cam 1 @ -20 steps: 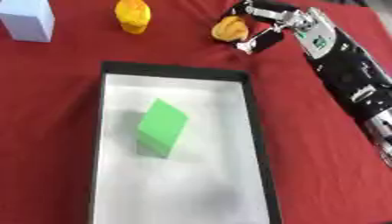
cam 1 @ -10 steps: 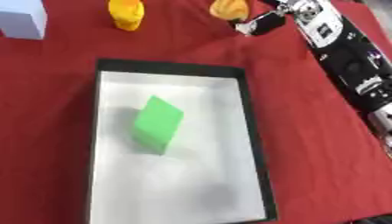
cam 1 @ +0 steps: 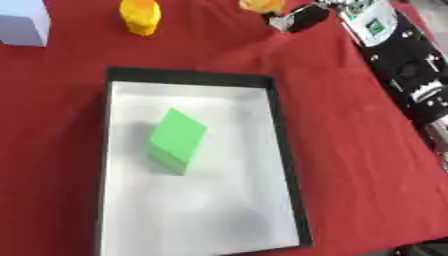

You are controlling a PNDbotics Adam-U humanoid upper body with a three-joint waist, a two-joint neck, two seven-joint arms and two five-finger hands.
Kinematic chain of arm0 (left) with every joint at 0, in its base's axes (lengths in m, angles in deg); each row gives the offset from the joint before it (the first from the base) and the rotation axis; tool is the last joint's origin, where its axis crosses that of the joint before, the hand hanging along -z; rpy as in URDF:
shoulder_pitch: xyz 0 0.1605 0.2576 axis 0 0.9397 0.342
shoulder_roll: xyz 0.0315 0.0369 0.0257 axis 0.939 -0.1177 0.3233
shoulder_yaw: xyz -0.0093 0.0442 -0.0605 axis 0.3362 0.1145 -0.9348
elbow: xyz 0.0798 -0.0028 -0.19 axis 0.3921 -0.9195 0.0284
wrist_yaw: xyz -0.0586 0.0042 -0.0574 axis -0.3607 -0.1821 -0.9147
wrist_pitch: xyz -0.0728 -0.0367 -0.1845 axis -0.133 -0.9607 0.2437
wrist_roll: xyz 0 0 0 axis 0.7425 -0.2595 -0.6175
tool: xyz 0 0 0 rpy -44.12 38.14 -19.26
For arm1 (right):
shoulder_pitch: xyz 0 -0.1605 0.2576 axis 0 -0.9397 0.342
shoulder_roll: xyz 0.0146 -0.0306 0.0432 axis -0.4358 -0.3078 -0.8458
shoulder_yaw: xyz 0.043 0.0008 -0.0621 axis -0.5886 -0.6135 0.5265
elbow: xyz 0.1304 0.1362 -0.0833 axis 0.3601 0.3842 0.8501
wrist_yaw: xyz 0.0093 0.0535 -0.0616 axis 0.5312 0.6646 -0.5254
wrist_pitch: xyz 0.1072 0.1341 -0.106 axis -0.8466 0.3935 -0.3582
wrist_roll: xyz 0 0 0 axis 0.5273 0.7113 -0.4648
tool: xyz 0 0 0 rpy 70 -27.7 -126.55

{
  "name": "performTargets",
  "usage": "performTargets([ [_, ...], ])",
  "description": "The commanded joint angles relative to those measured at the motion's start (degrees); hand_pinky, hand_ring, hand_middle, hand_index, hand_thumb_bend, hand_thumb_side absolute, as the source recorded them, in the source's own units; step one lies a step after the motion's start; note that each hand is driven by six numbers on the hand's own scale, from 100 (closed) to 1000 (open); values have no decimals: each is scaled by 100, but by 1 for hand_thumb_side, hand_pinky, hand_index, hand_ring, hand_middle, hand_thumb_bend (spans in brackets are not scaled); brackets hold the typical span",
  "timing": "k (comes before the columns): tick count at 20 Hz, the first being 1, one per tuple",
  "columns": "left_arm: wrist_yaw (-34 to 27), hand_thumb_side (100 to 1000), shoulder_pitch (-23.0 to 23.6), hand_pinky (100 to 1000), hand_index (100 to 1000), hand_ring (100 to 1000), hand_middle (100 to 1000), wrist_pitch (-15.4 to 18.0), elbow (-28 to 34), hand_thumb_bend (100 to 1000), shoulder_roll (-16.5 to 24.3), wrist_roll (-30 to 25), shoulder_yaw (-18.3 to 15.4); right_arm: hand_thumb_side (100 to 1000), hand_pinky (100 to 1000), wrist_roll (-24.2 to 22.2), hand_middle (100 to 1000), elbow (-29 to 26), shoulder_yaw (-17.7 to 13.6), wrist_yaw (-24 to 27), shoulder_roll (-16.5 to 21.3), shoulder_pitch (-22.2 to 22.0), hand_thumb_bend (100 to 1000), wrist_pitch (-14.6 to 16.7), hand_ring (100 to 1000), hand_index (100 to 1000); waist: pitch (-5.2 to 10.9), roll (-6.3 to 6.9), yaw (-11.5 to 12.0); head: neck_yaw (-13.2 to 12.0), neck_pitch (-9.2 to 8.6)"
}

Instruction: Pick up objects on the table and place them in the box.

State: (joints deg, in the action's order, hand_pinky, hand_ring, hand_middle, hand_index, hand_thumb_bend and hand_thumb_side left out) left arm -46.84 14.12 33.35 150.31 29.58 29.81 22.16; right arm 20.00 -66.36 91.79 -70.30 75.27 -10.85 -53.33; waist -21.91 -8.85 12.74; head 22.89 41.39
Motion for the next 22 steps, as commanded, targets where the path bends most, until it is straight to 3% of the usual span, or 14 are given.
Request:
performTargets([
  [1, -31, 727, 35, 838, 793, 780, 716, 18, 49, 100, 223, -1, -47, 192, 839, 168, 605, -709, 110, 284, 464, 28, 100, -50, 670, 756, 316, 145, -38, -30, 87],
  [8, -78, 721, 154, 838, 793, 781, 716, 49, 19, 100, 335, -22, -33, 290, 809, 479, 606, -2696, 699, 432, 1003, -170, 100, 120, 669, 736, 525, 150, -148, -2, 178],
  [10, -79, 721, 177, 838, 793, 781, 716, 55, 10, 100, 356, -24, -32, 363, 796, 503, 607, -3210, 842, 376, 1125, -210, 109, 168, 671, 728, 553, 146, -150, 17, 179],
  [12, -75, 721, 202, 838, 794, 781, 716, 64, 2, 100, 379, -20, -36, 461, 780, 533, 612, -3829, 979, 172, 1270, -256, 185, 305, 675, 720, 568, 136, -146, 38, 171],
  [13, -71, 721, 210, 838, 794, 781, 716, 68, -1, 100, 386, -18, -37, 461, 780, 575, 612, -4100, 1024, 42, 1331, -290, 185, 349, 675, 720, 570, 133, -145, 43, 165],
  [15, -63, 720, 218, 838, 794, 781, 716, 74, -4, 100, 401, -23, -28, 574, 768, 596, 623, -4666, 1204, -278, 1448, -320, 241, 463, 683, 716, 578, 121, -129, 69, 151],
  [16, -60, 720, 220, 838, 794, 781, 716, 76, -3, 100, 407, -26, -23, 582, 767, 607, 624, -4913, 1292, -432, 1483, -323, 245, 499, 683, 716, 580, 117, -124, 79, 147],
  [22, -36, 719, 263, 839, 795, 782, 717, 86, -5, 100, 443, -43, 0, 670, 756, 712, 630, -5259, 1774, -1121, 1354, -66, 290, 815, 688, 711, 617, 107, -131, 14, 144],
])
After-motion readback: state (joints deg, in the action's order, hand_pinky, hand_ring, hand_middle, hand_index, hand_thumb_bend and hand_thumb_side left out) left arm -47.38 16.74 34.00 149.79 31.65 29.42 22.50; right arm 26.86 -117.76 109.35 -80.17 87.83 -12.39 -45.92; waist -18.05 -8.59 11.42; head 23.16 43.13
